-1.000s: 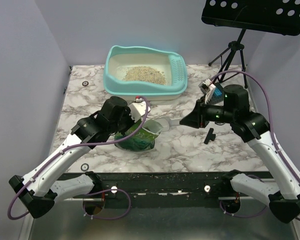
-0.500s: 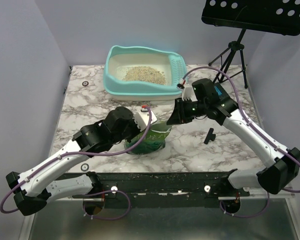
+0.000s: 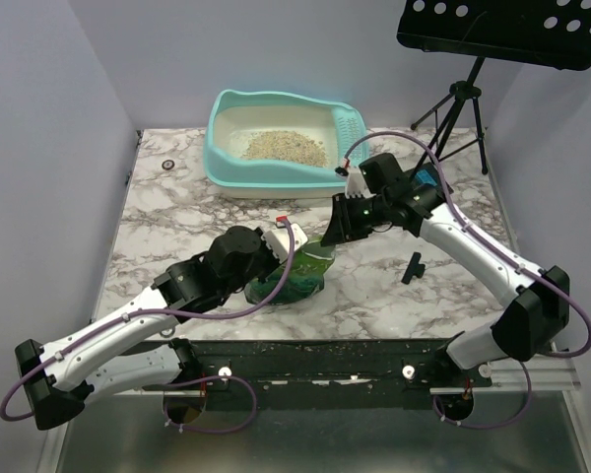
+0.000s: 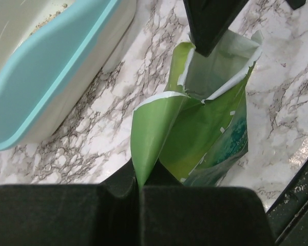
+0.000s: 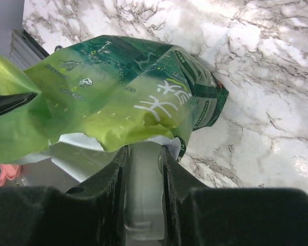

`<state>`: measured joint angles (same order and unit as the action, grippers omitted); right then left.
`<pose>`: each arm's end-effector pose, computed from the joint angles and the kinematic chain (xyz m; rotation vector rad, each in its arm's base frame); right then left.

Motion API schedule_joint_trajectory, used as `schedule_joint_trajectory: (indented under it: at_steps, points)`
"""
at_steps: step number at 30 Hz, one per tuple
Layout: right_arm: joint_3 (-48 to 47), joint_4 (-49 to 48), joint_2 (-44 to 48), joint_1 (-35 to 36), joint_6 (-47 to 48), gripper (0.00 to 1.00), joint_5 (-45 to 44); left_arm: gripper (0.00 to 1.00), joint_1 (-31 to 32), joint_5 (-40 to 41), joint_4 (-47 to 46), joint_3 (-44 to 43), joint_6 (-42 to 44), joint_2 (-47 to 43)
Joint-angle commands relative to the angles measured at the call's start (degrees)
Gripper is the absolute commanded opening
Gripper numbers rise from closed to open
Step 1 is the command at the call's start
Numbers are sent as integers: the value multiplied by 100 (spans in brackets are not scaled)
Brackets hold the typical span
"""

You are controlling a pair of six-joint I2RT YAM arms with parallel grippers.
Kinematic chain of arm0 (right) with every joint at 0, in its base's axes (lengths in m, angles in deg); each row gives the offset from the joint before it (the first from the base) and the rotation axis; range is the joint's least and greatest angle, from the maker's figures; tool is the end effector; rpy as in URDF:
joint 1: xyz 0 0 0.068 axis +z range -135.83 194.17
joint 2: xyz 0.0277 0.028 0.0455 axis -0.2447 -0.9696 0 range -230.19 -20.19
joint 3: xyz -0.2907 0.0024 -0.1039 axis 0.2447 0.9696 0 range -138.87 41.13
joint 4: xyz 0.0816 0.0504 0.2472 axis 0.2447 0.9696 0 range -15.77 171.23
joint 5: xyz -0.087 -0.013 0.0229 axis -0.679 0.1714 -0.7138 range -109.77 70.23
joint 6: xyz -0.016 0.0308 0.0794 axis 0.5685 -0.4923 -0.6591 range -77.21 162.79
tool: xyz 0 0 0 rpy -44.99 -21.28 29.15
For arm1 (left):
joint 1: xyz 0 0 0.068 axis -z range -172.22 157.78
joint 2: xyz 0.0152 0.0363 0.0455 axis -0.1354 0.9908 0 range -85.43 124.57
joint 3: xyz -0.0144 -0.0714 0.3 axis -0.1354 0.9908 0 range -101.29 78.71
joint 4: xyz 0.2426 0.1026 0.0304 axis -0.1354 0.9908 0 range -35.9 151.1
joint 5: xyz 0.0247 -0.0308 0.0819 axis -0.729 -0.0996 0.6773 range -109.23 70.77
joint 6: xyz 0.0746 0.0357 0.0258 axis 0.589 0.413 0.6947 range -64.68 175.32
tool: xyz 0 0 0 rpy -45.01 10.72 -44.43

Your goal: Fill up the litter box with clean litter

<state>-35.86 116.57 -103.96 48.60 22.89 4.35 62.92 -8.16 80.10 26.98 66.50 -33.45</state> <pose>0.2591 0.2157 0.3341 -0.5225 2.4959 0.9158 0.1366 -0.1701 0.3435 1.0070 1.7650 -0.2896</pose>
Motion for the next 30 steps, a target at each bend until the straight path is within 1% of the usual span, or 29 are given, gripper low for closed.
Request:
schedule_joint_trajectory:
  at_steps: [1,7,9,12,18,21,23,27,30]
  points:
    - [561,-446,-403,28,-119,1,268,0,59,132,-446,145,-81,-145]
    - [1045,-1122,-746,186,-400,1,646,0,59,764,-640,321,51,-163]
    - [1238,-1482,-834,291,-628,1,769,0,59,948,-631,356,121,-145]
    - [1607,-2359,-948,414,-1146,1,1068,0,59,1396,-657,444,296,-189]
    - [2539,-4794,-931,608,-2657,1,1490,0,59,1881,-1087,891,850,-750]
    - [2881,-5752,-913,678,-3299,1,1526,0,59,1943,-1386,1146,1079,-1102]
    - [3040,-6280,-896,722,-3616,1,1508,0,68,1943,-1457,1261,1175,-1173]
    - [3155,-6897,-817,749,-4012,1,1560,0,68,1803,-1440,1296,1202,-1024]
    - [3173,-6960,-633,740,-4066,1,1526,0,111,1697,-1308,1261,1141,-884]
